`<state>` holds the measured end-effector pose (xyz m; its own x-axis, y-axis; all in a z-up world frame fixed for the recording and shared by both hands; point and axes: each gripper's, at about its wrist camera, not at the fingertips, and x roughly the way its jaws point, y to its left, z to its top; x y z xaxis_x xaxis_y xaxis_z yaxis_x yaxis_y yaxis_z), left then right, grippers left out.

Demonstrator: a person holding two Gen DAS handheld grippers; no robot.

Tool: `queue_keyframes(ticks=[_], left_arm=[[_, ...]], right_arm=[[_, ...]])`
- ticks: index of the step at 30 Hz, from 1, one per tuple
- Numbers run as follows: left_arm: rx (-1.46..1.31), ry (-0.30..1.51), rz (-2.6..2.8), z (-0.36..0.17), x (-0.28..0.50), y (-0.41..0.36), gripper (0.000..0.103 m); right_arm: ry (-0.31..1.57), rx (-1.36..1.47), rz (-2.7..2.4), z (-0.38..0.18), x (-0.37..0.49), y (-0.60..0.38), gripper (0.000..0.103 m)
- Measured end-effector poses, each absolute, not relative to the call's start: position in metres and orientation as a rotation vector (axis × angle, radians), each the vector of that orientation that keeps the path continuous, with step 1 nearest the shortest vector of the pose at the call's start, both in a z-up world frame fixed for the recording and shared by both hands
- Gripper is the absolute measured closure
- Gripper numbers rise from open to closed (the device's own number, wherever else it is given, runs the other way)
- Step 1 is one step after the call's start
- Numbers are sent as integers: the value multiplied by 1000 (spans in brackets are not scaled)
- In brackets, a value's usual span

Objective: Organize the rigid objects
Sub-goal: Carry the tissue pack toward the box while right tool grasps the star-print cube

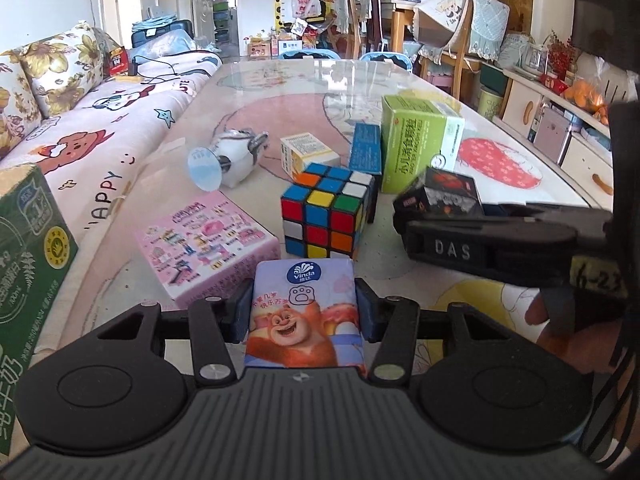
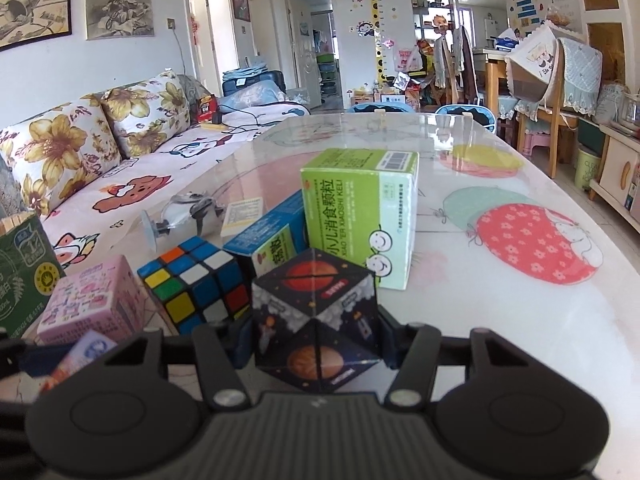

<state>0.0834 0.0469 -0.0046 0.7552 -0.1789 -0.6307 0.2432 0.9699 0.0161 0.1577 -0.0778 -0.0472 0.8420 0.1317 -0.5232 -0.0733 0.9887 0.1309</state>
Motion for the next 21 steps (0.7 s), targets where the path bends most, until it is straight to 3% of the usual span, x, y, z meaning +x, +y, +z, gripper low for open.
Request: queue_keyframes(ticks=[21], left_arm=[[8,549,-130,31,84,101,40]], right_arm=[[537,10,68,-45,127,-42,46]])
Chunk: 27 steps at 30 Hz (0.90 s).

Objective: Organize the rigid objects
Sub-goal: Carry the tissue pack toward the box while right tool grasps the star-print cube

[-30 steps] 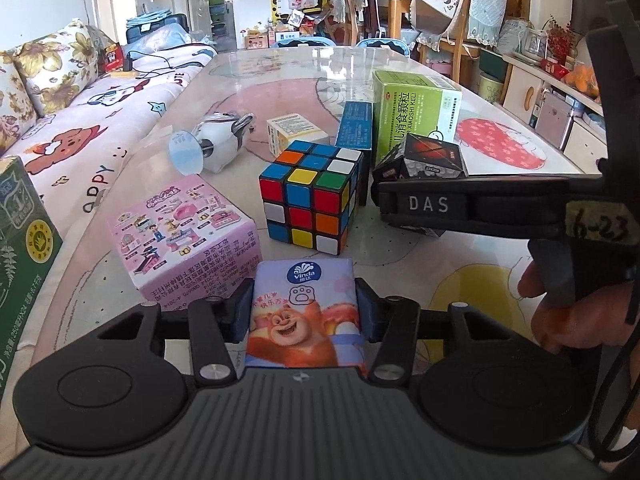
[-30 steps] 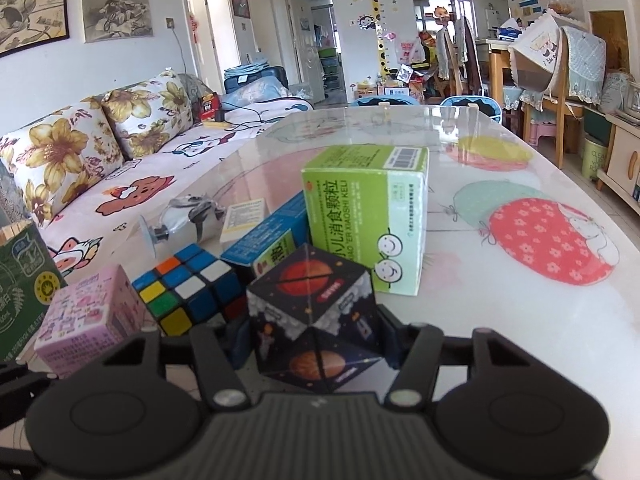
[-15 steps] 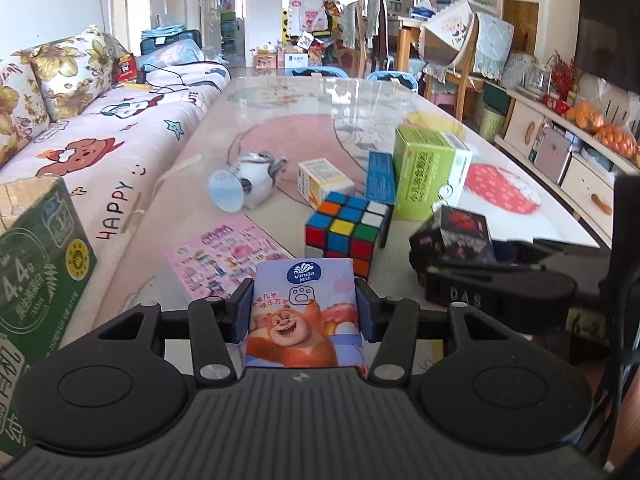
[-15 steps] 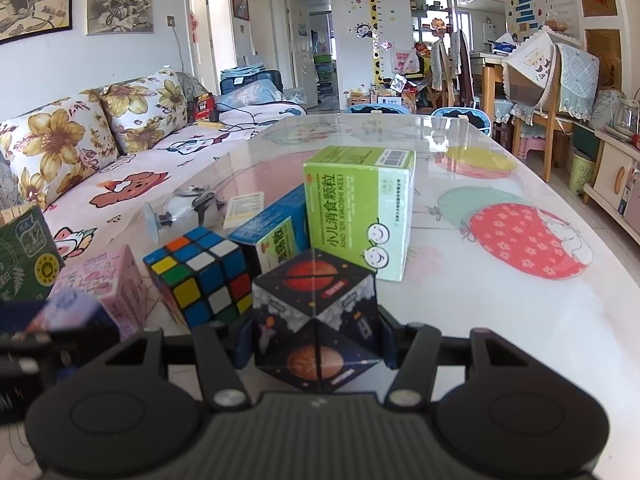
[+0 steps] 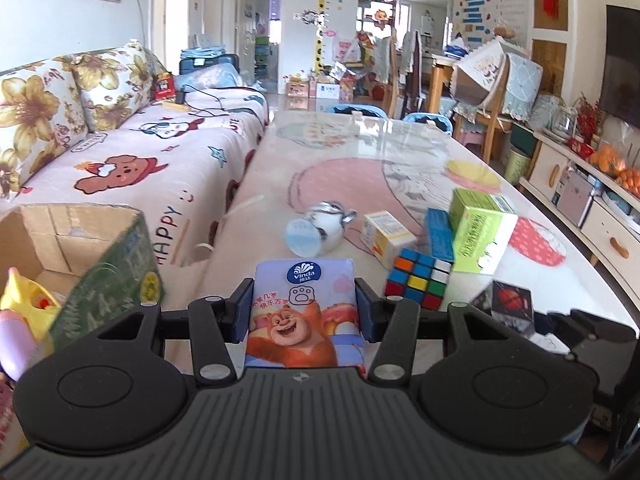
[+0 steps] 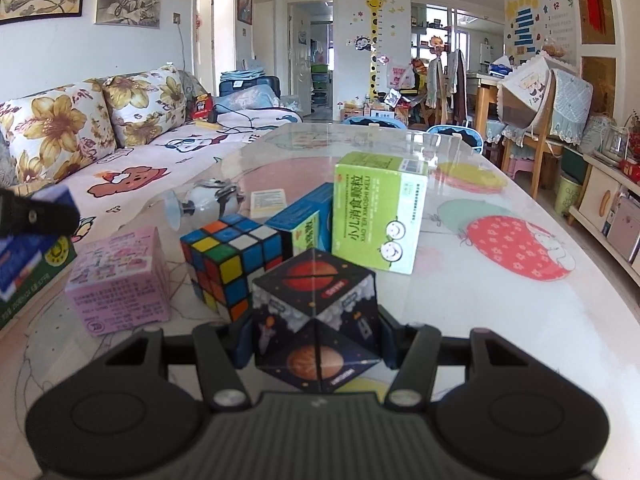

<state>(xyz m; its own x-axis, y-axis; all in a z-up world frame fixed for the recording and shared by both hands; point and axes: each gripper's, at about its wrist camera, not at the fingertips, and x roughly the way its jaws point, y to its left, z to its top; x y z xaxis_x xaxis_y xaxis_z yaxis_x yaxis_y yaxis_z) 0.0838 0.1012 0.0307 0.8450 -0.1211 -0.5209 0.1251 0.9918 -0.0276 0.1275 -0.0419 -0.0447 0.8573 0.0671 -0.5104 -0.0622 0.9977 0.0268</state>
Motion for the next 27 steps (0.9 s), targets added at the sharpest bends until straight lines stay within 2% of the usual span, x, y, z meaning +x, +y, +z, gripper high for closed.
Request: queue_keyframes(ticks=[27], left_arm=[[-168,430,128,52,102,165,40]], right_arm=[[403,-154,337,35,125,79,46]])
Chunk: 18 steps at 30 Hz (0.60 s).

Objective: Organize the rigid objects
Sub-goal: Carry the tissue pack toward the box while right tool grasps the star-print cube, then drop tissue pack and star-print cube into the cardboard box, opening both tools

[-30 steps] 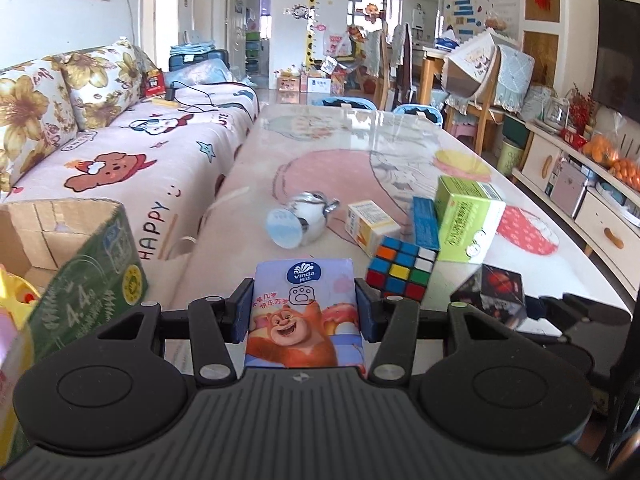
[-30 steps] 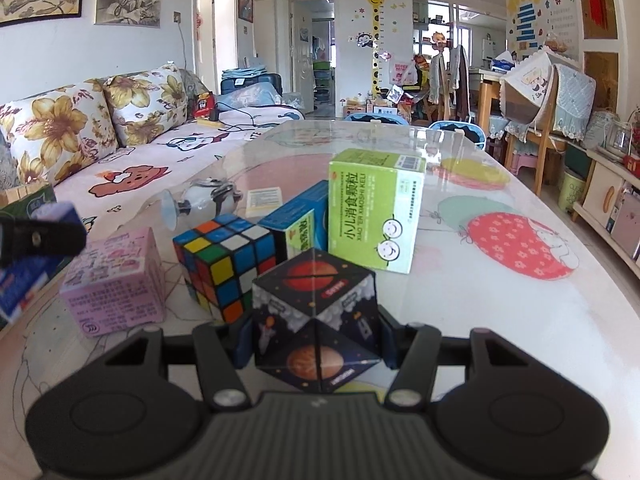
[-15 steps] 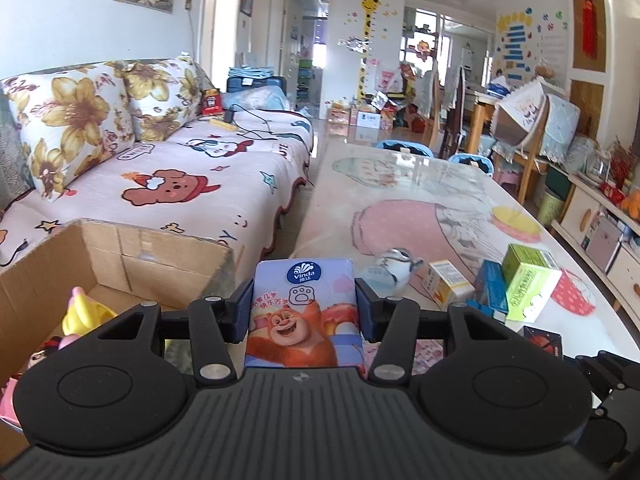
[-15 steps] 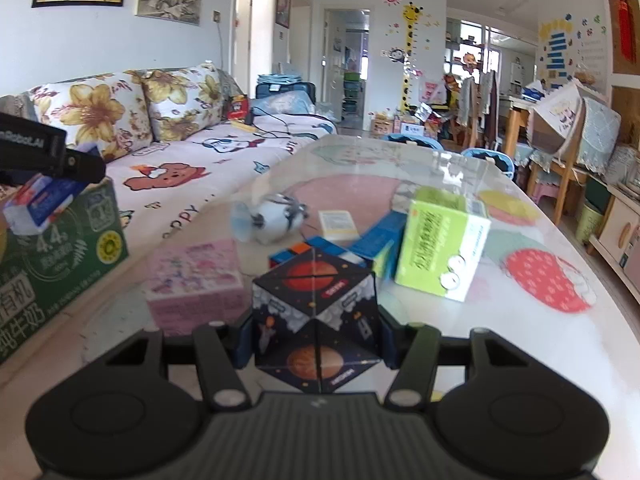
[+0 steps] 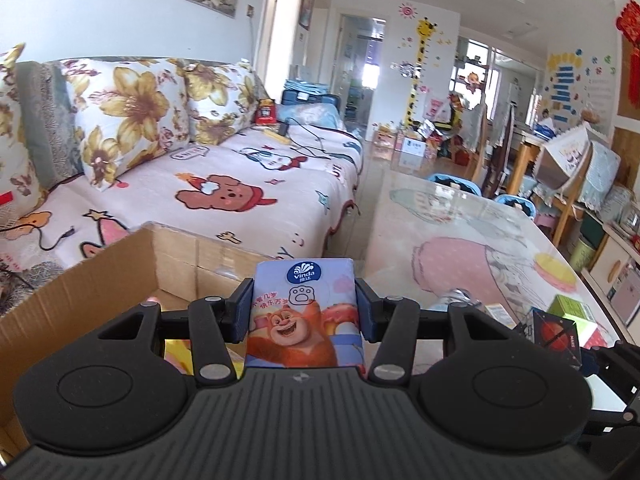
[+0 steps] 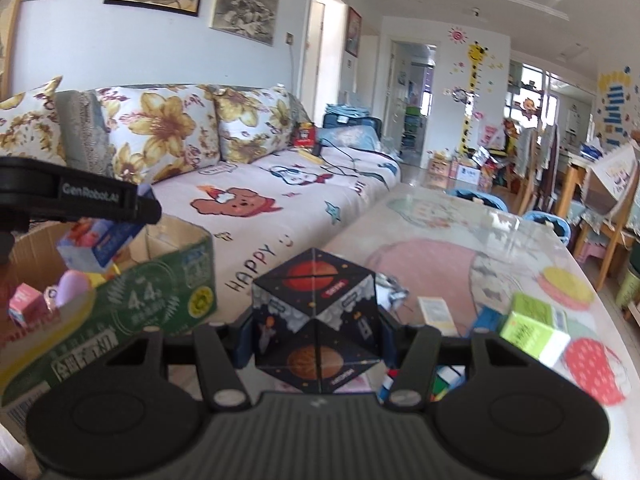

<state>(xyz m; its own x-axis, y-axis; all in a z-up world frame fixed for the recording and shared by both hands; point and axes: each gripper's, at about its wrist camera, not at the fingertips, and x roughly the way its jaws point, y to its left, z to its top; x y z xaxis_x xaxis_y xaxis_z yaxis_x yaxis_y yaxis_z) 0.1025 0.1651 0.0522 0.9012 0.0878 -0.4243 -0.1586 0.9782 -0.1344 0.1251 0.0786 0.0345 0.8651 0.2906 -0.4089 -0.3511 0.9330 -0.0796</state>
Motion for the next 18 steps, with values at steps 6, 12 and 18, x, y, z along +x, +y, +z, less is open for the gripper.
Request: queue_keyframes(ticks=[6,12,18], left_arm=[[-224,420,222,53,103,183,40],[-305,445,327,49,108,209,40],[-373,461,410,51,105,222,40]], right_arm=[[376,-192,413,46,135,115,46],[376,-219,485,48,145,152,46],[391,-259,540,42,158,185,46]])
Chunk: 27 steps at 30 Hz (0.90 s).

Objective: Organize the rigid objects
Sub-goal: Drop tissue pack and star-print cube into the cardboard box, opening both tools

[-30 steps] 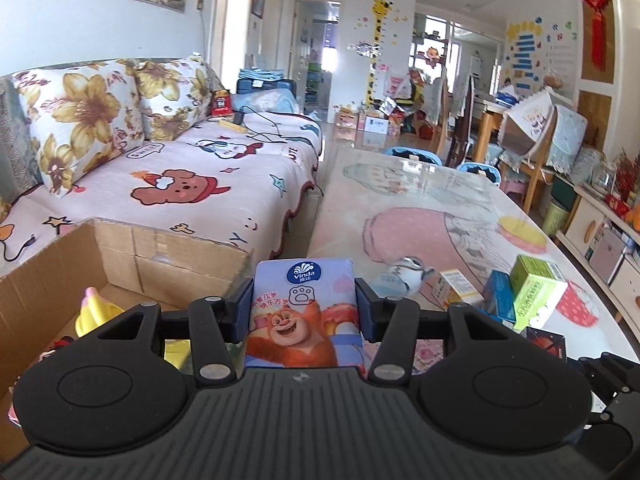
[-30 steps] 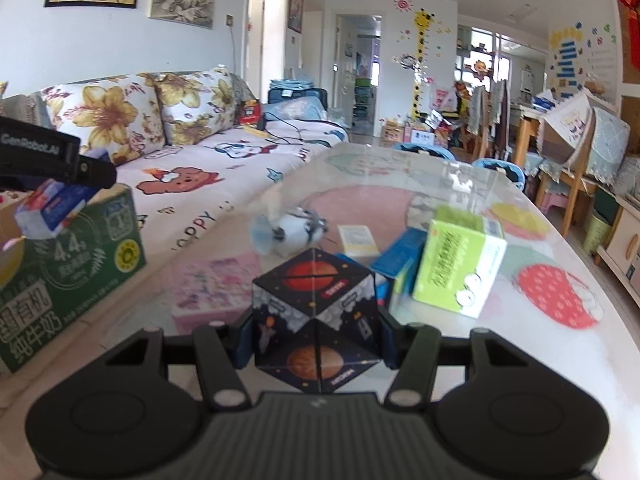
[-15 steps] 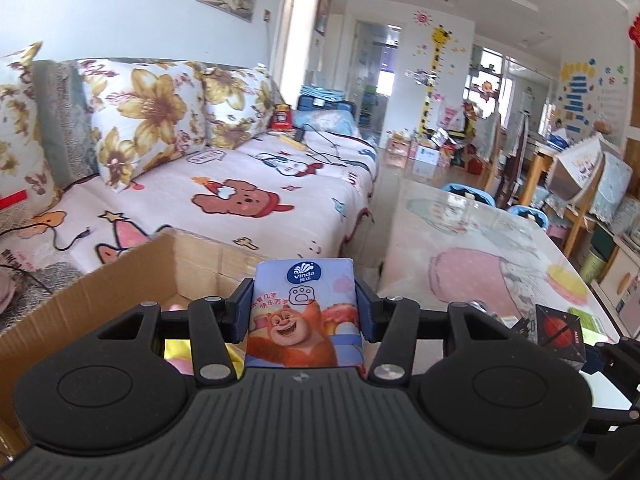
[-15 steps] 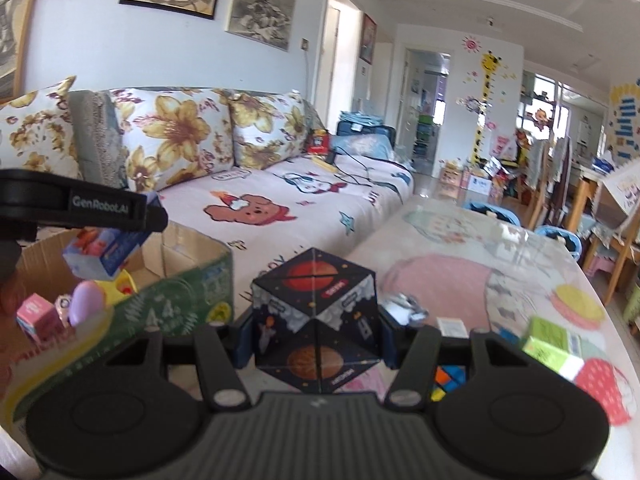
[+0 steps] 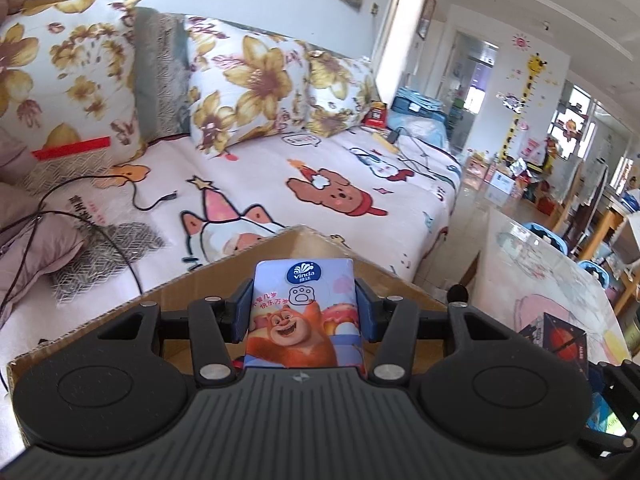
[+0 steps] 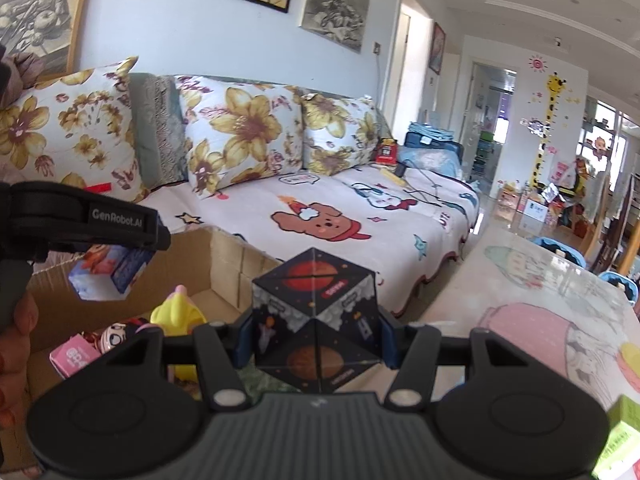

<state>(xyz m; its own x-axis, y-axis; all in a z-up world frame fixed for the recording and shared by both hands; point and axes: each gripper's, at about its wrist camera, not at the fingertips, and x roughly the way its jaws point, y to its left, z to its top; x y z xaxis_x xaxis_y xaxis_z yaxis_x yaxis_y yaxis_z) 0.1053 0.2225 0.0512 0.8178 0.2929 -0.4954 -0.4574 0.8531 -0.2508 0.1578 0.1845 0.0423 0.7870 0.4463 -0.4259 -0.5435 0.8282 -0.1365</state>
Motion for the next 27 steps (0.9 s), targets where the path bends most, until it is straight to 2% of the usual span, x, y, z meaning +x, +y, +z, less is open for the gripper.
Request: queue_keyframes(ticks=[12,16,18,19,20,23,27], left_arm=[[-419,492,464,49,101,228,40],[-419,506,475,49,101,229,41],[-413,508,497,49,102,230,30],[-408,503,500,50,102,230,20],[-403,498,499,51,101,230,16],[-385,497,493,52,101,227,7],[-361,499,473,52,103,223,5]], right_arm=[[422,-298,591,27,181,224,45],[430,-292,585,26,183,227,35],[408,-277,577,30,178,221,29],[401,-268,568,31,175,218,26],[393,-260,553,33,173,214,25],[369,-240,514,37,163,199,19],[344,-220,461,36,150,180,9]])
